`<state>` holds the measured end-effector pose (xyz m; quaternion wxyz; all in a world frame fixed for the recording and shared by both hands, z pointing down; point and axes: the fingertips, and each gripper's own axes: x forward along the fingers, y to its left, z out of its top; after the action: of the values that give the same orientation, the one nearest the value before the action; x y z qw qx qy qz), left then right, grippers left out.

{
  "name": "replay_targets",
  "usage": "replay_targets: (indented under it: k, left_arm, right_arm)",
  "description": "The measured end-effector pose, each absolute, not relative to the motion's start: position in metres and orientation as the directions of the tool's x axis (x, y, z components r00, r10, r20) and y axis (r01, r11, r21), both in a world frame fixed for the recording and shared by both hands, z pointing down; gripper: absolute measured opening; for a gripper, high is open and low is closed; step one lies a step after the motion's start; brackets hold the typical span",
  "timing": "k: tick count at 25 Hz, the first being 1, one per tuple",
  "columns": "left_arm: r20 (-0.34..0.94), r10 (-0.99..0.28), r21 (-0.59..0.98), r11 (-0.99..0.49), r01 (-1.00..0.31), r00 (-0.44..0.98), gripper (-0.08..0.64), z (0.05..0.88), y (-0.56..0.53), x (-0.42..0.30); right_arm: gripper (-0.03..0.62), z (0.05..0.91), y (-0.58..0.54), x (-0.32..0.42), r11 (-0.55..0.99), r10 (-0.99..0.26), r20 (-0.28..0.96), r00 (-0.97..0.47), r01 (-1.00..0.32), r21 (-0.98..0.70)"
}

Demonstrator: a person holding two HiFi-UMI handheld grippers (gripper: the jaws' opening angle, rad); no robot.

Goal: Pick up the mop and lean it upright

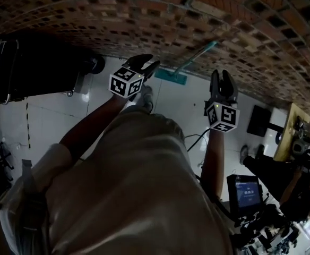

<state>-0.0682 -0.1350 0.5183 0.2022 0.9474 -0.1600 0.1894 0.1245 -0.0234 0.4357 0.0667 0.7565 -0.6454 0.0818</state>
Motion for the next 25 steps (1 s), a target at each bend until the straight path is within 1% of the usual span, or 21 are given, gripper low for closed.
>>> replay_targets:
  k: [4,7,12,17,21,25]
  left_arm:
    - [0.425,-0.219,0.308,-0.877,-0.368,0.878,0.170,0.511,-0.083,-0.059]
    - [0.422,-0.219,0.304,-0.880,-0.365,0.880,0.169,0.505,-0.036,-0.054]
    - [0.415,-0.219,0.278,-0.893,-0.353,0.883,0.169,0.492,0.050,-0.048]
    - [0.411,-0.234,0.266,-0.894,-0.361,0.881,0.166,0.488,0.135,-0.052]
    - [0.419,-0.248,0.272,-0.883,-0.382,0.873,0.166,0.491,0.185,-0.063]
    - [0.427,-0.259,0.263,-0.881,-0.393,0.866,0.165,0.488,0.216,-0.078]
  right_arm:
    - [0.133,0.422,0.030,0.132,-0.185,-0.965,0.190,0.182,-0.983,0.003]
    - [0.133,0.413,0.080,0.131,-0.185,-0.964,0.199,0.179,-0.983,-0.013]
    - [0.138,0.413,0.170,0.128,-0.198,-0.952,0.258,0.163,-0.974,-0.114]
    - [0.141,0.415,0.247,0.114,-0.166,-0.955,0.274,0.109,-0.967,-0.193]
    - [0.141,0.421,0.290,0.101,-0.128,-0.956,0.285,0.073,-0.975,-0.181]
    - [0.141,0.428,0.323,0.094,-0.123,-0.952,0.294,0.082,-0.985,-0.122]
